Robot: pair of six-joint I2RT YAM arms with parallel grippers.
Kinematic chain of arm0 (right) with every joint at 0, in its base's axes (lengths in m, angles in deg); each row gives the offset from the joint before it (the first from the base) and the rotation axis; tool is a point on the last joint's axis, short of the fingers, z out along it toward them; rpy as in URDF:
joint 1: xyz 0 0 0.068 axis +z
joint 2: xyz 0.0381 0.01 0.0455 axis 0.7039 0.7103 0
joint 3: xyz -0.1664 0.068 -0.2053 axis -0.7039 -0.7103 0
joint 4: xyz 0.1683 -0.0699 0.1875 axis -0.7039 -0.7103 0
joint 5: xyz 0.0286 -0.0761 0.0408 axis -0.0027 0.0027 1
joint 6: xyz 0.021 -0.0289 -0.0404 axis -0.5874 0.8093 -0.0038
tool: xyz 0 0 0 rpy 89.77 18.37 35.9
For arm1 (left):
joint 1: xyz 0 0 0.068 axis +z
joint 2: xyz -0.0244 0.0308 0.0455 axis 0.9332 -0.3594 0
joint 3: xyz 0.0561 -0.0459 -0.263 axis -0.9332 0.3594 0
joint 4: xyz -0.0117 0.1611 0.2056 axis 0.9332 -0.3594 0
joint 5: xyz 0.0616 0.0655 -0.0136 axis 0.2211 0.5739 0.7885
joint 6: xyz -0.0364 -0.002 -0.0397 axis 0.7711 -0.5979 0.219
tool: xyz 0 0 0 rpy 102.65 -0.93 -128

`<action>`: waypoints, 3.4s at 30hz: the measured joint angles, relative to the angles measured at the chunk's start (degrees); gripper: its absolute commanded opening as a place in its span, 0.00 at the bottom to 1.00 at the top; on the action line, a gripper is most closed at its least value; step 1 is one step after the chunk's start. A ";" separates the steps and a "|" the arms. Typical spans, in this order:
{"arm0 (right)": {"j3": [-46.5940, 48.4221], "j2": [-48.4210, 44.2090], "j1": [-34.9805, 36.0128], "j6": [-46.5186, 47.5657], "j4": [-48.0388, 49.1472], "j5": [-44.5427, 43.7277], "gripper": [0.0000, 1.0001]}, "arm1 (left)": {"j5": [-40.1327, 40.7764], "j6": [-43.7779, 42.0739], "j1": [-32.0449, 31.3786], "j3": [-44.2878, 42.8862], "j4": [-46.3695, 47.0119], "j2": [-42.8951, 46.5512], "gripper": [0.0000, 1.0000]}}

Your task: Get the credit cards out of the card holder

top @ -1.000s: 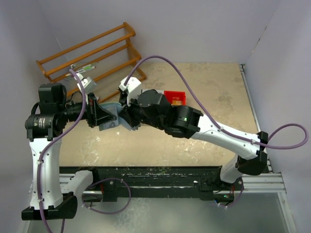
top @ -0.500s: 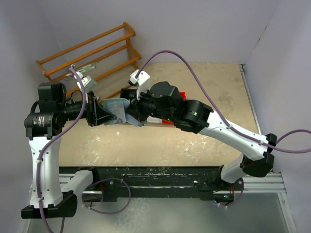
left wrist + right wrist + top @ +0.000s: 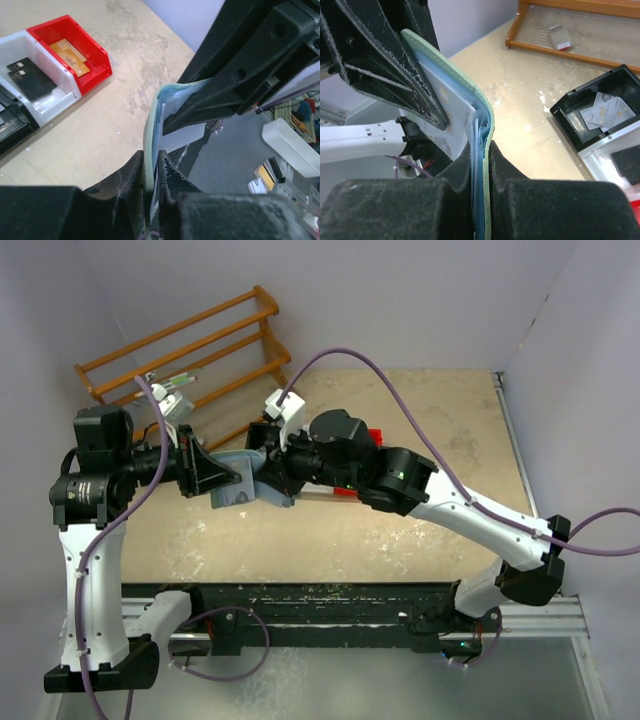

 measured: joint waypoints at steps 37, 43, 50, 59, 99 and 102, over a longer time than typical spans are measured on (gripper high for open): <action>-18.84 -17.79 -21.97 -18.16 31.54 33.55 0.60 | 5.05 -2.93 0.04 0.59 -2.93 -4.74 0.00; -20.81 -7.56 -15.02 -22.05 37.68 35.04 0.56 | 7.32 -2.86 0.04 0.59 -1.46 -4.68 0.00; -25.18 -0.17 -16.02 -27.65 40.35 40.61 0.52 | 2.64 -2.86 0.04 0.50 -2.12 -4.72 0.00; -27.08 -0.72 -18.51 -32.20 48.61 46.34 0.48 | -5.35 -2.45 0.15 0.15 -2.21 -6.03 0.00; -30.25 3.19 -19.19 -50.75 73.92 54.69 0.00 | -20.24 2.03 0.15 2.45 -1.86 -6.38 0.11; -31.58 2.91 -19.56 -51.19 74.82 54.66 0.00 | -20.06 2.08 0.15 2.45 -1.86 -6.38 0.11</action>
